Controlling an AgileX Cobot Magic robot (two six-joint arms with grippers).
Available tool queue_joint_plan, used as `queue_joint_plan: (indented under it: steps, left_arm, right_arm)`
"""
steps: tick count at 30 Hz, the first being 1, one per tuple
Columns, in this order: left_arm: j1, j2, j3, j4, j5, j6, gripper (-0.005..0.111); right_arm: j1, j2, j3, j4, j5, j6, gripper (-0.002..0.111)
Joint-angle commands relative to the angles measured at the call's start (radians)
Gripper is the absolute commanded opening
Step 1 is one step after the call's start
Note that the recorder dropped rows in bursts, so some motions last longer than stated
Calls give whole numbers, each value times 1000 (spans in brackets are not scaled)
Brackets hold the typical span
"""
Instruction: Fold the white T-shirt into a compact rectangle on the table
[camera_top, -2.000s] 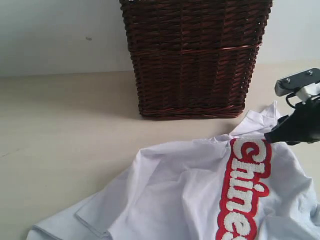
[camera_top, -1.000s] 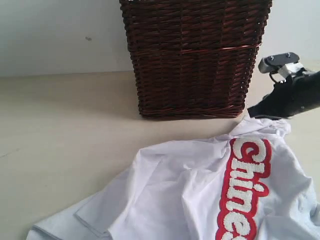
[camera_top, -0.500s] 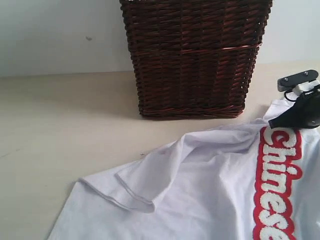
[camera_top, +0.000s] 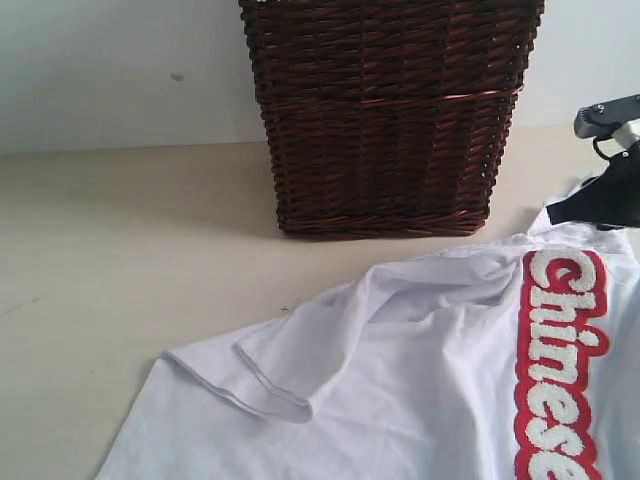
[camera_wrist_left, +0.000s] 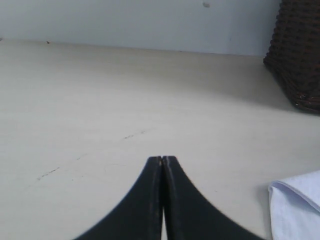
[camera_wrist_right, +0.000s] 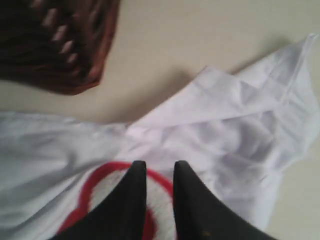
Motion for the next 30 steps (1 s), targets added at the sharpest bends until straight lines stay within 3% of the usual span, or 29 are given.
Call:
queue_joint_plan:
  steps: [1,3,6,11,16,21,24,26,28,30]
  left_arm:
    - [-5,-6,-2,-5,-4,-3,0]
    - [-5,-6,-2,-5,-4,-3,0]
    - [-5,-6,-2,-5,-4,-3,0]
    - [-5,-6,-2,-5,-4,-3,0]
    - [-5,-6,-2,-5,-4,-3,0]
    - [-5,-6,-2,-5,-4,-3,0]
    - [-5,-6,-2,-5,-4,-3,0]
    - [-5,-6,-2,-5,-4,-3,0]
    - [-5,-6,-2,-5,-4,-3,0]
    - [-5,-6,-2,-5,-4,-3,0]
  right_arm:
    - [0,-155,144,-19,273,-91,20]
    - [0,-212,248,-26,409,-237,11]
    - [0,-273,403,-29,424,-324,0]
    - [0,-314,535,-93,506,-278,0]
    - [35,-321,542,-62,685,-244,0]
    - [221,-368,542,29,605,-317,0]
    - [444,-374,526,82,398,-348,0]
    - [568,-362,494,199,237,-364,0]
    - [656,-322,434,371,220,-452,0]
    - [731,-241,369,415,227,-405,0]
